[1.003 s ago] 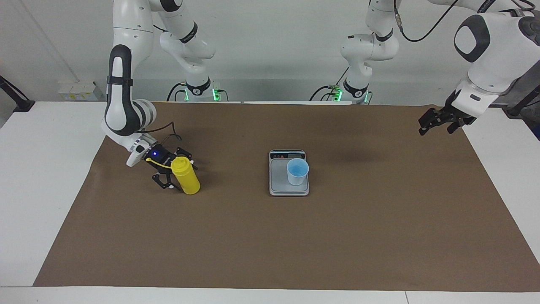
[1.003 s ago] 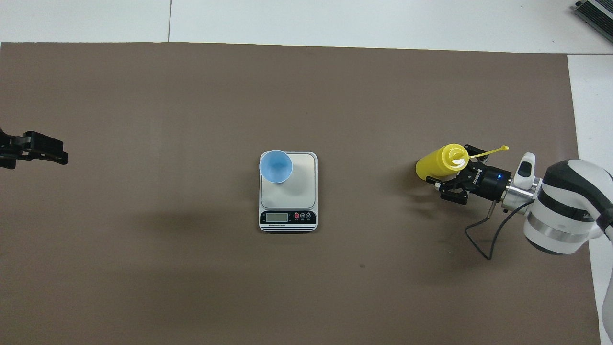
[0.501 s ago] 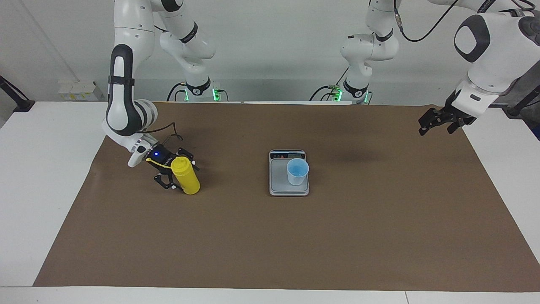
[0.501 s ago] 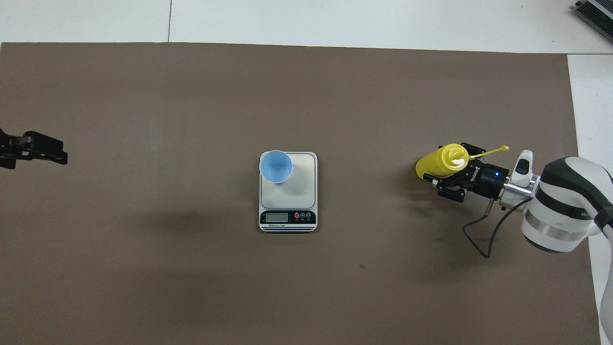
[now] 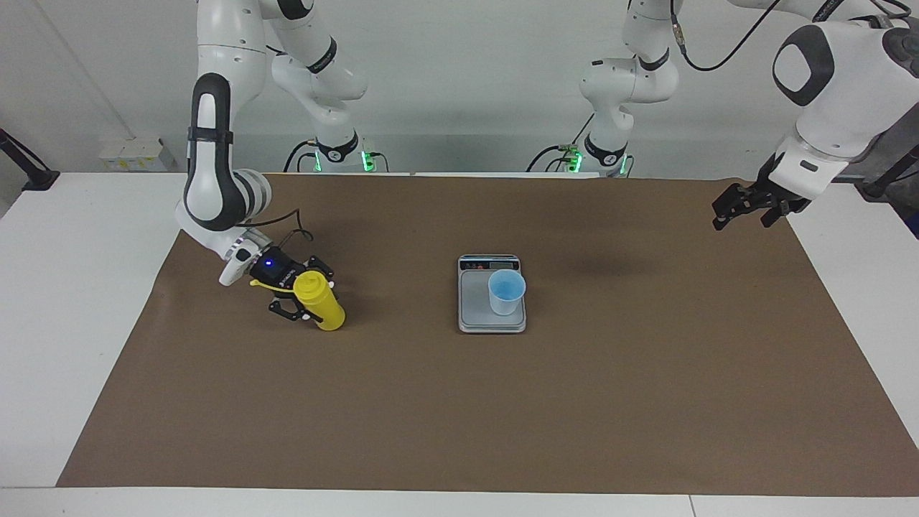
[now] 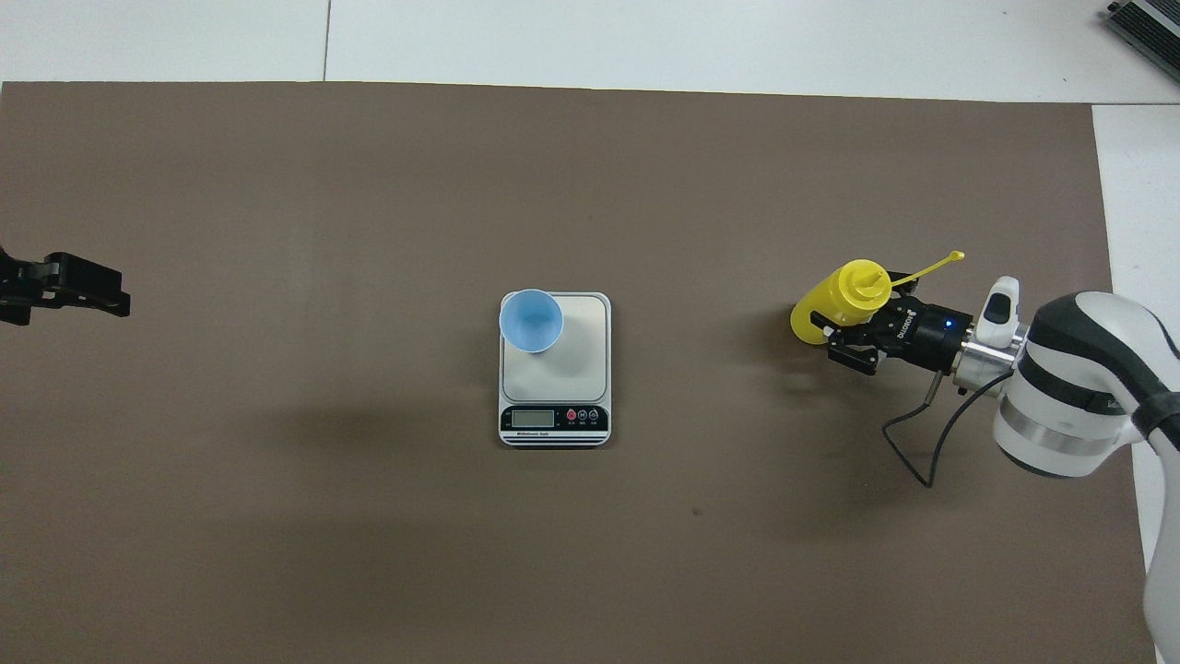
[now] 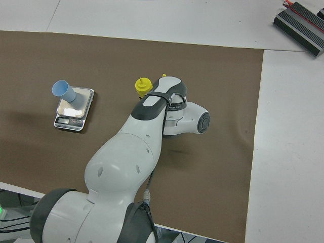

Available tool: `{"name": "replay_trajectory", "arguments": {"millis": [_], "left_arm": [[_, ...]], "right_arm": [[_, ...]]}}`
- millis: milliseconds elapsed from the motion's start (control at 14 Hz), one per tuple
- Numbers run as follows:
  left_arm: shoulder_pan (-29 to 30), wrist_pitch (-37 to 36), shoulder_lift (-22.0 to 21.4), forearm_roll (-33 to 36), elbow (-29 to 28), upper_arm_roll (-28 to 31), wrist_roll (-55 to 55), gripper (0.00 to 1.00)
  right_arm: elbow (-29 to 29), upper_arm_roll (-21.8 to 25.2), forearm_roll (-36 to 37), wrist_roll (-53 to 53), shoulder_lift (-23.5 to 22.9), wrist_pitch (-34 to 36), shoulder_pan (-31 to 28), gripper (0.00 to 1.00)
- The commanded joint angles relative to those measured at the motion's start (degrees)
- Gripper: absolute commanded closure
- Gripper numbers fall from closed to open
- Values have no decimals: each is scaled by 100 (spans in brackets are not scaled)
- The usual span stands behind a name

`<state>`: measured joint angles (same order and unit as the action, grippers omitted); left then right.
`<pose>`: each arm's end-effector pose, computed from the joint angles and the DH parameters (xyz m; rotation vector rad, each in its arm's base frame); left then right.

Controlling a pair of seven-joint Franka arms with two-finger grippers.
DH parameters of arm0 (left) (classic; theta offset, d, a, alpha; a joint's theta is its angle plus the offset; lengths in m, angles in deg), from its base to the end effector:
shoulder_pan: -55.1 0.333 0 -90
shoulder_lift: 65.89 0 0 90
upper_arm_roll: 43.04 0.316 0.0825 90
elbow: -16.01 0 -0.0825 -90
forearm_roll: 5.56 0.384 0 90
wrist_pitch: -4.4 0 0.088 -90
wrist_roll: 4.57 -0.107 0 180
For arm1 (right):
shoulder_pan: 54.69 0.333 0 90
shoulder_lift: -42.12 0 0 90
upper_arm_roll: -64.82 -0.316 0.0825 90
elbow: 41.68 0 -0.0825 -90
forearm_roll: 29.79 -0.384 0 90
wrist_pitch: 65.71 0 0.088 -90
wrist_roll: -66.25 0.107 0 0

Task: Pour seasoning into cup on scale with both arms
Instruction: 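Lift the yellow bottle with the right gripper over the cup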

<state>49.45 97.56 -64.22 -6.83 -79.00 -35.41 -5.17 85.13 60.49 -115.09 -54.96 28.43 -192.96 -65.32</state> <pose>0.5636 0.0163 0.5717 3.1203 0.0406 -0.0948 0.5469 -0.0285 0.2719 -2.0887 -0.9545 -1.0762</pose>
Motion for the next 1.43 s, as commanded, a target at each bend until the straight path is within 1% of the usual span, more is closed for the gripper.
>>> {"name": "replay_trajectory", "arguments": {"millis": [0,72,215,430,716,860,1075,1218,1361], "left_arm": [[-7,106,-141,12,-158,19,-10,0],[-7,106,-141,4,-158,19,-10,0],[-7,114,-141,4,-158,19,-10,0],[-7,106,-141,4,-158,19,-10,0],[-7,106,-141,4,-158,19,-10,0],[-7,106,-141,12,-158,19,-10,0],[-7,106,-141,12,-158,19,-10,0],[-7,106,-141,4,-158,19,-10,0],[-7,106,-141,4,-158,19,-10,0]], "right_arm": [[-51,-33,39,623,332,-448,411,59],[-86,-24,144,799,393,-624,569,58],[-269,-24,687,1211,411,-801,789,58],[-568,-24,1855,2072,455,-986,1062,58],[-1034,-42,3674,3302,420,-1021,1466,58],[-1228,-42,4160,4005,368,-1135,1747,58],[-1299,-33,4862,4963,289,-1513,2257,58],[-1456,-24,5678,5814,236,-1584,2512,58],[-1658,-50,6740,6816,174,-1540,2706,58]]}}
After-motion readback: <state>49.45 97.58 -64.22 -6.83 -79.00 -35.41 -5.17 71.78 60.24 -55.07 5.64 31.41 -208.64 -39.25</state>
